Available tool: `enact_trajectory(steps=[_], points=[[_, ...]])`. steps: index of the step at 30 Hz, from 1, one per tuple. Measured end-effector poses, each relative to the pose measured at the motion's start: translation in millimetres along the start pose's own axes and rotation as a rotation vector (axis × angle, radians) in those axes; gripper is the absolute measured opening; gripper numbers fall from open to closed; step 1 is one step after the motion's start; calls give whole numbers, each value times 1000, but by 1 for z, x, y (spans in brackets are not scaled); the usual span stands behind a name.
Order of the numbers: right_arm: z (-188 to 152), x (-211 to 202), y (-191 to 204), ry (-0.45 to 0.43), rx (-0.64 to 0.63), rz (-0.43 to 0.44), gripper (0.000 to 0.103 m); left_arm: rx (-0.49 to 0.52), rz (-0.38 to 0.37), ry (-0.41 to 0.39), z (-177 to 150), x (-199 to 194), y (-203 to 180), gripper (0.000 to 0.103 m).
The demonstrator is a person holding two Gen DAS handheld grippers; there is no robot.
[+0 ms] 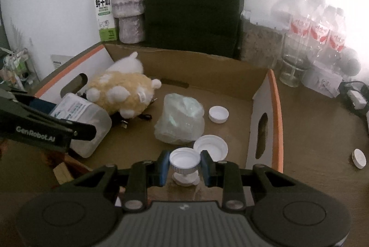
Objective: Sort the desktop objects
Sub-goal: 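Lift the tub and cap with both tools and carry them over the box, then open both tools to drop the tub and cap into the box, then withdraw both tools from the box back toward the table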
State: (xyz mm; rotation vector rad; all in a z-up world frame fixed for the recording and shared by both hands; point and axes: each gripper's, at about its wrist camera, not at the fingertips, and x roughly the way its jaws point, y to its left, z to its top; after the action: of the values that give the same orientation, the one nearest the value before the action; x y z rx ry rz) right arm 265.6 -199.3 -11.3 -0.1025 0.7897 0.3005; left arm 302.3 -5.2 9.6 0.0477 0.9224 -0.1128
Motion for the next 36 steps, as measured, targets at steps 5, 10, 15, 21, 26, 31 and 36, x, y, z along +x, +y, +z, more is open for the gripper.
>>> enact_trajectory(steps=[5,10,15,21,26,31,36], points=[[2,2,-3,18,16,9,29,0,-2,-5,1,3,0,84],[3,-3,-5,-4,37,8,57,-19,9,-37,1,-1,2,92],[7,-16,-5,-50,47,4,87,-7,19,-76,1,-14,0,103],[10,-38,-3,-100,50,11,93,9,55,-145,-4,-36,-4,103],[7,-55,2,-126,32,-17,100,7,46,-174,-10,-53,-2,103],[2,-72,8,-147,24,-25,100,6,49,-195,-18,-69,-2,103],[-4,-89,14,-166,25,-31,103,0,51,-229,-26,-87,-1,103]])
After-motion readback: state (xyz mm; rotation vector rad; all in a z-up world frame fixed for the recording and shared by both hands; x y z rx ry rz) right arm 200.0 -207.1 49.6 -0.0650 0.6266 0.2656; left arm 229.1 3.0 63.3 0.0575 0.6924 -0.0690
